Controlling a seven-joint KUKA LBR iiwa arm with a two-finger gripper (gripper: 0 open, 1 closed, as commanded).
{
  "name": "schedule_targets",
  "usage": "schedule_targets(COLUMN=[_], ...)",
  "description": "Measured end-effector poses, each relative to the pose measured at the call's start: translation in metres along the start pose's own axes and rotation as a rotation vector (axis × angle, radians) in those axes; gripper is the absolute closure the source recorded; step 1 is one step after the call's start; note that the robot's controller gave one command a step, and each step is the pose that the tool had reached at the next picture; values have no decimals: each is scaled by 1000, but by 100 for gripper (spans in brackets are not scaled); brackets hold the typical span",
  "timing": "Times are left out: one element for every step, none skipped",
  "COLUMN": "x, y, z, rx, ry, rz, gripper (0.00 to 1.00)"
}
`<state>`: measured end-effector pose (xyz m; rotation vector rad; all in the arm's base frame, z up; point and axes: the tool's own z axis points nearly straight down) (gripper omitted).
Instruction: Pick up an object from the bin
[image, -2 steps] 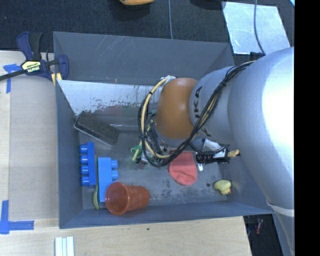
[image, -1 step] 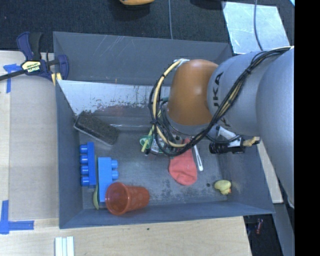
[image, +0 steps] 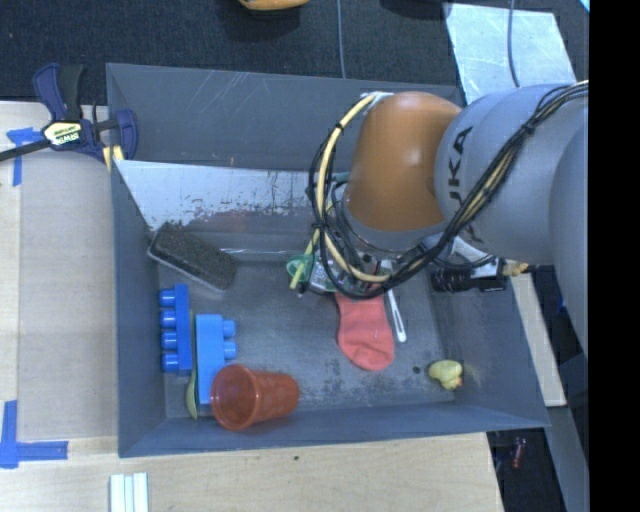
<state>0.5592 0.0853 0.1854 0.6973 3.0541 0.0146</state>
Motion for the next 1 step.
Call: schedule_targets(x=[-5], y=[-23], z=[-15], rx=[0], ry=[-2], rz=[16], gripper=[100])
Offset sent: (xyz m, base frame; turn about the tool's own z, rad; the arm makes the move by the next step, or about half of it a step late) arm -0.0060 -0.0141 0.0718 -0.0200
